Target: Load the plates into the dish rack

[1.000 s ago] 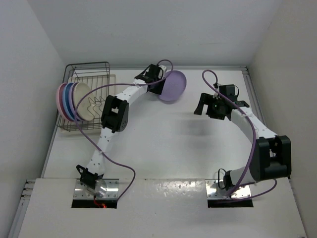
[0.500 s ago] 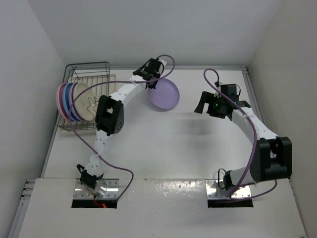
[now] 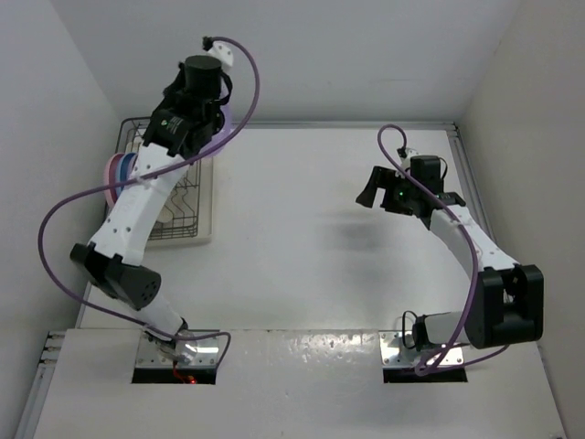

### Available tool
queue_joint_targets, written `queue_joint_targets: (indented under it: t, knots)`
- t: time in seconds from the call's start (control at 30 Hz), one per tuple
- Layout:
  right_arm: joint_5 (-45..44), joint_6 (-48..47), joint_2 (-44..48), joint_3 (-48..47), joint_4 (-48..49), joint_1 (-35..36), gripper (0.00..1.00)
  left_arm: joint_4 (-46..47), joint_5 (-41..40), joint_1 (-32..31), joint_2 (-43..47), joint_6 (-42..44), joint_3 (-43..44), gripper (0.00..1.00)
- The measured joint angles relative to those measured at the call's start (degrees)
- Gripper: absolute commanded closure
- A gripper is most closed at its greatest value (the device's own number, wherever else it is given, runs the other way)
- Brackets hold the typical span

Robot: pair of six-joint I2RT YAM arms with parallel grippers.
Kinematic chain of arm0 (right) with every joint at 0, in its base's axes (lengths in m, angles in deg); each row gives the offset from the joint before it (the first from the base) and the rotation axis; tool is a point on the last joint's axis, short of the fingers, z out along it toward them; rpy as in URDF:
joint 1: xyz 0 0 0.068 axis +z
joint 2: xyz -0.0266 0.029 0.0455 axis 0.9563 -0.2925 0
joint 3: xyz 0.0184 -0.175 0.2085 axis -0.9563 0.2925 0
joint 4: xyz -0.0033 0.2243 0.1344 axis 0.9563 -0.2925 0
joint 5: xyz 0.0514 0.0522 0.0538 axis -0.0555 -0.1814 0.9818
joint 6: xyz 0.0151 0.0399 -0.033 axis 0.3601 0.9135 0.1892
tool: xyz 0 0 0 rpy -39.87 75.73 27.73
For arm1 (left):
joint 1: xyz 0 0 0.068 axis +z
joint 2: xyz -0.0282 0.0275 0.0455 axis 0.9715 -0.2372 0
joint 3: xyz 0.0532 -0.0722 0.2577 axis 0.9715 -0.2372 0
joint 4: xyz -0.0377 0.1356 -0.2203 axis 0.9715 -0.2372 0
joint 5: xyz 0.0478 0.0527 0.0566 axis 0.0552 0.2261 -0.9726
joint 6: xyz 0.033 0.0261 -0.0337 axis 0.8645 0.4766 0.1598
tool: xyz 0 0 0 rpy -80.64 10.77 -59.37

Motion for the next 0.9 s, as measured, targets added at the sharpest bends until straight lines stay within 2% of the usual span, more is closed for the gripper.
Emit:
queue_joint_targets:
  t: [0.17,0.43,0.57,0.7,0.9]
  knots:
    - [0.28,0.13,1.27,1.31,0.85,0.24,0.00,-0.66,-9.79,3.26,5.88,5.46,-9.60,1.00]
    - [1.01,0.66,1.44,1.90,2.43,0.26,0.00,0.20,-15.26,4.76,6.64,11.98,-24.17,1.00]
    - [1.25,0.66,1.57,2.05,2.47,0.31,0.00,9.49,-16.74,5.11,9.62,18.80,-33.48,1.00]
    - [1.29,0.66,1.92,2.12,2.47,0.31,0.00,22.05,-18.29,5.66,13.62,29.09,-42.91,1.00]
    - [1.29,0.66,2.12,2.14,2.45,0.31,0.00,31.34,-18.08,5.86,14.60,34.69,-44.87,1.00]
